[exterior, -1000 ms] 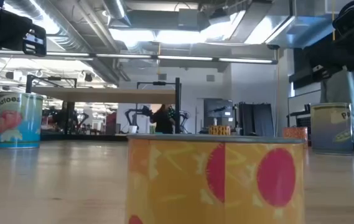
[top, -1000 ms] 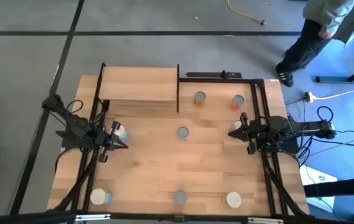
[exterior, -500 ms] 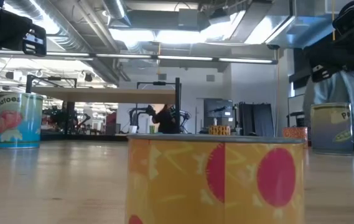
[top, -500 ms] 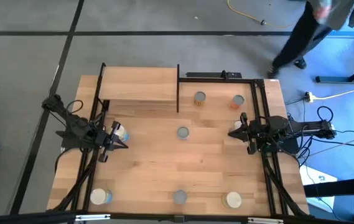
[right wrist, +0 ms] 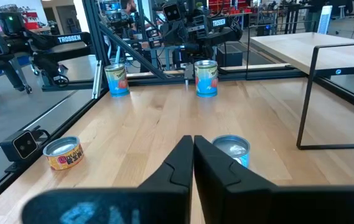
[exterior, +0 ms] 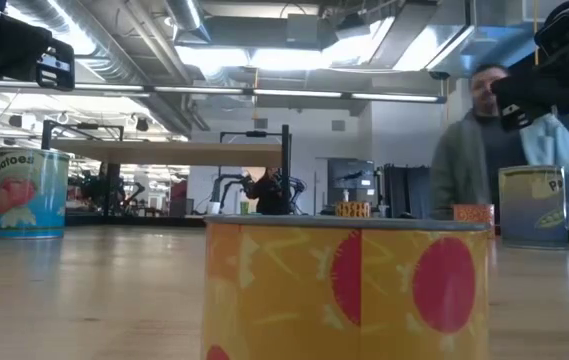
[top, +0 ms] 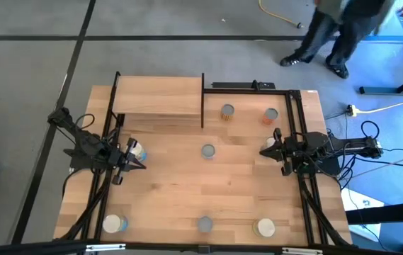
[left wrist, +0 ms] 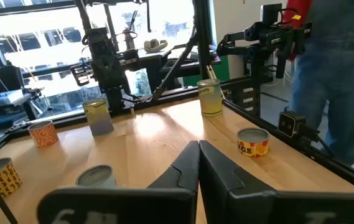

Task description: Pick and place cans onto a shelf

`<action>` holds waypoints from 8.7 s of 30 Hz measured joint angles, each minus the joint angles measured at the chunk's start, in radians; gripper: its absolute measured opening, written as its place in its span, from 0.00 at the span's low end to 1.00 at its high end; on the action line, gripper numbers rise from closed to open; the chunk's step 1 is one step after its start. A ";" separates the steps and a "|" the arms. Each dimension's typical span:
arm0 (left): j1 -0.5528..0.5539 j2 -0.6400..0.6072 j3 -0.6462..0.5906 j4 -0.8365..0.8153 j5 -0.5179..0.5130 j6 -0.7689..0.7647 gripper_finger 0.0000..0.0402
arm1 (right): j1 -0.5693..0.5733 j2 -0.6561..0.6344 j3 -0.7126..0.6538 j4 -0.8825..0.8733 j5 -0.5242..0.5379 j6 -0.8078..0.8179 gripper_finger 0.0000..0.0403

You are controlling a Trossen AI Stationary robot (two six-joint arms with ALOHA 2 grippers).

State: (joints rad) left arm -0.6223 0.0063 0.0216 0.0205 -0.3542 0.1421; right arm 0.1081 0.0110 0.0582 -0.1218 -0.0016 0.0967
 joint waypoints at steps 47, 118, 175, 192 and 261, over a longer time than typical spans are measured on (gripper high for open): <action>0.000 0.000 0.000 0.000 0.002 0.000 0.00 | 0.000 0.656 0.930 -0.853 0.352 0.399 0.01; 0.082 0.599 0.803 -0.676 -0.205 -0.921 0.00 | -0.142 1.278 0.905 -1.116 0.036 0.679 0.28; 0.082 0.599 0.803 -0.663 -0.206 -0.918 0.00 | -0.179 1.281 0.832 -1.077 0.114 0.706 0.00; 0.082 0.599 0.803 -0.664 -0.206 -0.921 0.00 | -0.179 1.281 1.126 -1.259 0.124 0.574 0.00; 0.082 0.598 0.803 -0.731 -0.176 -0.929 0.00 | -0.144 2.391 2.279 -1.139 -0.027 -0.179 0.00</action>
State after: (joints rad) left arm -0.5407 0.6044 0.8242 -0.7101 -0.5301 -0.7868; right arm -0.0362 2.4022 2.3370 -1.2604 -0.0281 -0.0824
